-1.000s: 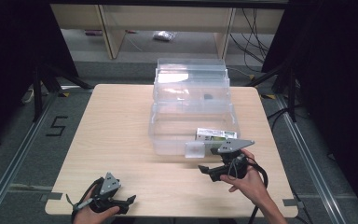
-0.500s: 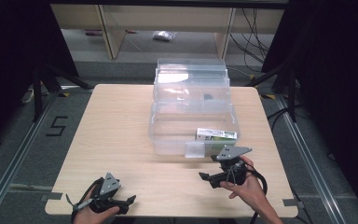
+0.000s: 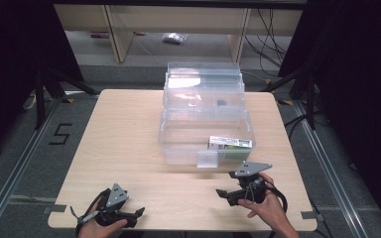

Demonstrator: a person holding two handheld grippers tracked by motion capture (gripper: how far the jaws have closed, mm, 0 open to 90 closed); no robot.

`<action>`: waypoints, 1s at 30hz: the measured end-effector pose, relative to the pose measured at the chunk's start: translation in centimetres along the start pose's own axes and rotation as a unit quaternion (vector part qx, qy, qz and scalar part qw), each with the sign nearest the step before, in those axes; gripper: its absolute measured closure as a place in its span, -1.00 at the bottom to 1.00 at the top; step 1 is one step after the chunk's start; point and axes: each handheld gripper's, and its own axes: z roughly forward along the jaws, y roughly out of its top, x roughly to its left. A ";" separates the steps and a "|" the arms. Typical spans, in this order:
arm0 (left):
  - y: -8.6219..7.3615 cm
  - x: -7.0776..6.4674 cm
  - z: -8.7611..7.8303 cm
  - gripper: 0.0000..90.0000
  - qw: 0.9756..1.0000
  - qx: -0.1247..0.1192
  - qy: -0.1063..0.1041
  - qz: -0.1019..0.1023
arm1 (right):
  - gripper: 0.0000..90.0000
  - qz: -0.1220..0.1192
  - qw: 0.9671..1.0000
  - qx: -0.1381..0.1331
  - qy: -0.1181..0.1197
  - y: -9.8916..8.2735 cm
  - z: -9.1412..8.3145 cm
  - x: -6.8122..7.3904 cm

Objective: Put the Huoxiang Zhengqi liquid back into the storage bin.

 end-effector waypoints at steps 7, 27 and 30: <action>0.0 0.0 0.1 -0.64 1.000 0.001 0.000 -0.001 | -0.53 -0.004 1.000 0.002 -0.001 -1.2 -0.2 -0.1; 0.0 0.0 -0.1 -0.64 1.000 0.007 -0.003 0.005 | -0.56 0.011 0.999 0.036 -0.001 -3.5 -0.4 0.6; 0.0 0.0 0.1 -0.64 1.000 -0.001 0.003 -0.003 | -0.56 0.009 0.999 0.035 -0.006 -3.6 -0.4 0.7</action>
